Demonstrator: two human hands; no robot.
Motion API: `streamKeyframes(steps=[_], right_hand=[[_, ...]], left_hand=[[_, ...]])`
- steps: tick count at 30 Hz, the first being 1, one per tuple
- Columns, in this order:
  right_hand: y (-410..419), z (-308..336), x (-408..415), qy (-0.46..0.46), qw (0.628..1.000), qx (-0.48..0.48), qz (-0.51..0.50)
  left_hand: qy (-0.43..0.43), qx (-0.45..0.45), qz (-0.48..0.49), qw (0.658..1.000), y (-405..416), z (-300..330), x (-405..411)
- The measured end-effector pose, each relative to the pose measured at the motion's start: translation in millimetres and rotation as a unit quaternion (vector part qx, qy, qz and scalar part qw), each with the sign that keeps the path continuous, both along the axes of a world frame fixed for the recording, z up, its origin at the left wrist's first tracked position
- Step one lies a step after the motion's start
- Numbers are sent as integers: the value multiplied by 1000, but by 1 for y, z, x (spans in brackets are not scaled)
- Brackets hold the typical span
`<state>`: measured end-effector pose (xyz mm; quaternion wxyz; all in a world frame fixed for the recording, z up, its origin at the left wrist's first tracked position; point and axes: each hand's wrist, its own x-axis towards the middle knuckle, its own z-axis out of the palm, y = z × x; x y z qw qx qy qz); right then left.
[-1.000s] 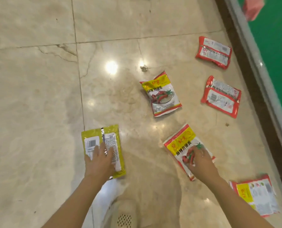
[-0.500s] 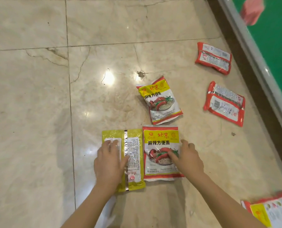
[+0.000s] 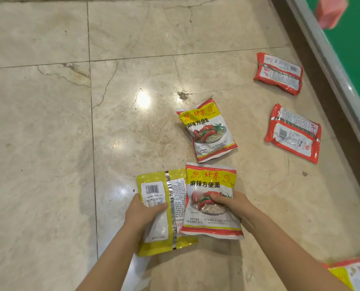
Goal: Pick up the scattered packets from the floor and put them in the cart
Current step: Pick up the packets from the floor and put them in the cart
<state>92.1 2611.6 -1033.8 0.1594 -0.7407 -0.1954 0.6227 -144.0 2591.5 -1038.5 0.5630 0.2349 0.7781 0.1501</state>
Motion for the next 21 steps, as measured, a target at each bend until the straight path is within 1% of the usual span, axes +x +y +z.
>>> streamKeyframes(steps=[2,3,5,8,11,13,16,21], right_hand=[[-2,5,-1,26,1000,6,-6],[-2,10,-3,30,999,16,-10],[0,18,-6,21,999,33,-1],[6,49,-9,-40,995,75,52],[11,99,-8,-121,982,118,82],[12,150,-10,-151,975,145,81],[13,248,-19,-173,959,207,86],[28,427,-39,-168,942,285,53]], left_hand=[[-34,9,22,999,0,3,3],[-37,19,24,999,0,6,4],[-8,46,-5,999,3,15,9],[48,86,-53,994,11,49,13],[53,113,-22,992,22,102,12],[58,135,5,989,27,149,8],[61,168,30,984,33,243,-2],[37,217,93,971,41,415,-23]])
